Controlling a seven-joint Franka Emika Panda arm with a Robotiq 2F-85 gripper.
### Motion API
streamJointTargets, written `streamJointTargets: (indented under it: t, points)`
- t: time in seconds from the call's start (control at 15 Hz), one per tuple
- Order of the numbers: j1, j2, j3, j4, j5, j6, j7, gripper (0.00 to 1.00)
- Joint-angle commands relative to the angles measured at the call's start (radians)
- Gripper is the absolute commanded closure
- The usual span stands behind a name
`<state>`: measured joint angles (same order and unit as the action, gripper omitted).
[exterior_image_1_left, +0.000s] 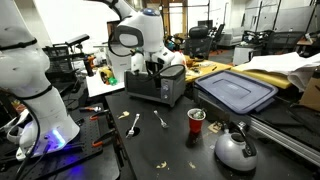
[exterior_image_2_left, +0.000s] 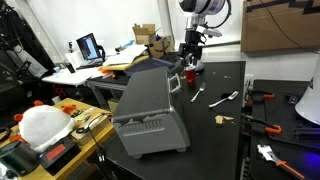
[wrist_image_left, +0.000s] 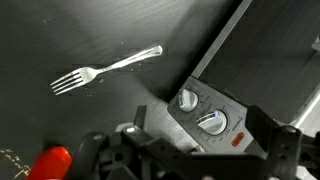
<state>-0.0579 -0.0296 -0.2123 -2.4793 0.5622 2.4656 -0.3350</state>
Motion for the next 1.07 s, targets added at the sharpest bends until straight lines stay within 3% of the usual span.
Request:
streamJointTargets:
  t: [0.0,0.67,1.0]
  points:
    - [-0.025,0.003,0.025,0.0,0.01,0.003,-0.002,0.0]
    - [-0.079,0.116,0.031,0.047,0.205,0.01,0.013,0.0]
    - [-0.1,0.153,0.038,0.074,0.313,0.04,0.117,0.0]
